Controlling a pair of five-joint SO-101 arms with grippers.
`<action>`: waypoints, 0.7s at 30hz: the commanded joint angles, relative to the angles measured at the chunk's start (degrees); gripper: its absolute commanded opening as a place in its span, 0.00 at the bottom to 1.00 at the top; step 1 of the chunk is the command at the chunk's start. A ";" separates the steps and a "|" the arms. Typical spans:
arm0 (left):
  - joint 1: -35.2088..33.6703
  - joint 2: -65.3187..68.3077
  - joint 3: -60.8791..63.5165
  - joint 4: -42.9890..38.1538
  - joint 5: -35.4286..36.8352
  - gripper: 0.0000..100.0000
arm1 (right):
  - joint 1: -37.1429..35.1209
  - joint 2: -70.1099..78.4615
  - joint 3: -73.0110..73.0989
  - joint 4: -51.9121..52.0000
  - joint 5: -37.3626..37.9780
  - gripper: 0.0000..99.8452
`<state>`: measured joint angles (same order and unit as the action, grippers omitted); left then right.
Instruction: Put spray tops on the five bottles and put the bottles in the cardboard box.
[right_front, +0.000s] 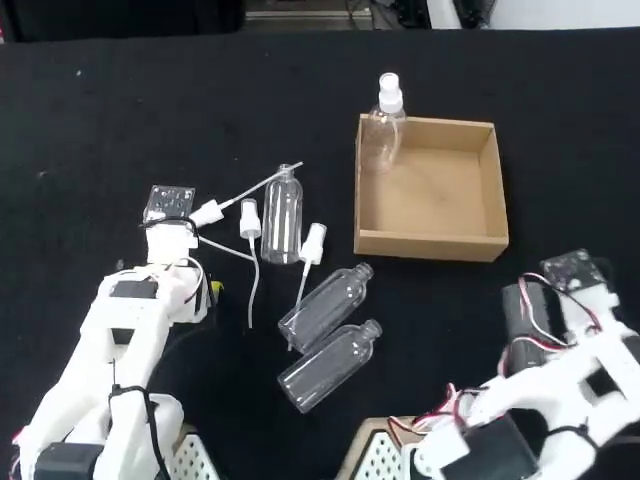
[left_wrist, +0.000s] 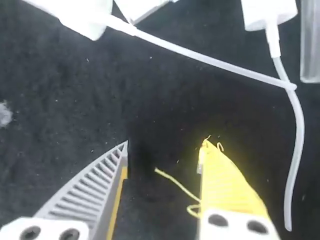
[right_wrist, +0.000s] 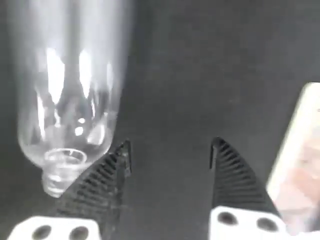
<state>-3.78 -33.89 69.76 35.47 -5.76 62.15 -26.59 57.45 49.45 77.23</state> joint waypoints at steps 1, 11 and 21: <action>0.31 -0.18 -0.57 -0.70 0.44 0.22 | -6.33 -6.02 -0.57 11.52 -6.68 0.22; 0.22 -0.18 -0.57 -0.62 0.44 0.22 | -19.87 -15.08 -0.04 22.51 -27.78 0.22; 0.22 -0.18 -0.57 -0.62 0.44 0.22 | -19.96 -20.88 -2.77 22.59 -27.16 0.22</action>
<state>-3.78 -33.89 69.76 35.47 -5.76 43.16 -44.62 57.54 71.34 49.19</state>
